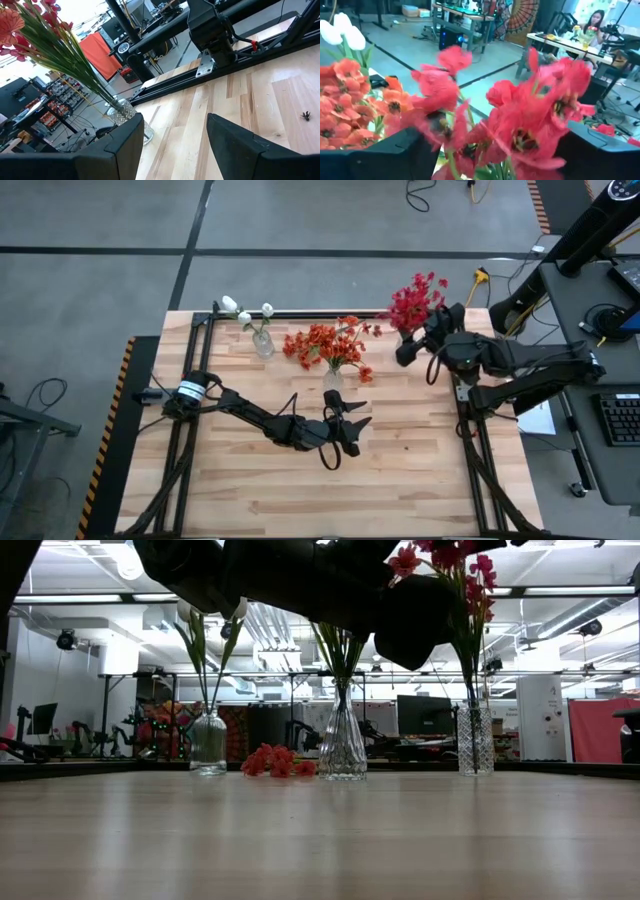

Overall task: Sort flowers into vase by color
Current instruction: Put the red flowers into the top right transparent vase

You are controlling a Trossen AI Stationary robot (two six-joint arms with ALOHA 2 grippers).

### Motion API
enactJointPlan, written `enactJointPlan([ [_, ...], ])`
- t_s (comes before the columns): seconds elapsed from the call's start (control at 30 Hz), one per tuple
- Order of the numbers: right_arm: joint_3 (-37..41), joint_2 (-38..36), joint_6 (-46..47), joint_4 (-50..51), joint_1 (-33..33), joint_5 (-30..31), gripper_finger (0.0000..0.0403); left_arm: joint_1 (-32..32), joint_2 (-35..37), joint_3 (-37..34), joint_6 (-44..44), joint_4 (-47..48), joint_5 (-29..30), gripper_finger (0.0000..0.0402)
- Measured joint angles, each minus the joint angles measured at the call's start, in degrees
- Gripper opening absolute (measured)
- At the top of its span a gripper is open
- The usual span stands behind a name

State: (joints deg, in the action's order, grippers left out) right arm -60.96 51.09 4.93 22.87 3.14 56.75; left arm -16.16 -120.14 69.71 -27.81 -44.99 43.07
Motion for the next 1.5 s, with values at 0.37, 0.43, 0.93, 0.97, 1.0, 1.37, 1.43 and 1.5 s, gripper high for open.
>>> enactJointPlan([
  [0.37, -4.8, 0.1, -1.4, 1.0, 0.0, -1.4, 0.0341, 0.0, 0.0, 0.0, 0.0, 0.0, 0.0, 0.0199],
  [0.43, -5.8, 0.1, -1.6, 0.9, 0.0, -2.5, 0.0349, 0.0, 0.0, 0.0, 0.0, 0.0, 0.0, 0.0199],
  [0.93, -16.1, 0.1, -5.4, 2.1, 2.9, -4.7, 0.0357, 0.0, 0.5, 0.0, -0.8, 0.1, 0.0, 0.0199],
  [0.97, -17.0, 0.1, -4.6, 3.7, 3.9, -4.7, 0.0357, 0.0, 0.7, 0.0, -1.2, 0.1, 0.0, 0.0199],
  [1.0, -18.0, 0.1, -3.6, 5.7, 5.1, -4.7, 0.0357, -0.1, 0.9, 0.0, -1.5, 0.1, 0.0, 0.0199],
  [1.37, -28.3, 2.4, 22.6, 34.3, 19.1, -7.3, 0.0356, -0.4, 2.3, 0.0, -2.8, 0.5, 0.0, 0.0199],
  [1.43, -29.1, 3.4, 26.3, 35.9, 21.1, -11.2, 0.0354, -0.5, 2.9, 0.0, -3.6, 1.0, 0.0, 0.0199],
  [1.5, -29.8, 4.4, 30.6, 38.8, 22.5, -14.9, 0.035, -0.7, 3.9, 0.0, -4.3, 1.3, 0.0, 0.0199],
])
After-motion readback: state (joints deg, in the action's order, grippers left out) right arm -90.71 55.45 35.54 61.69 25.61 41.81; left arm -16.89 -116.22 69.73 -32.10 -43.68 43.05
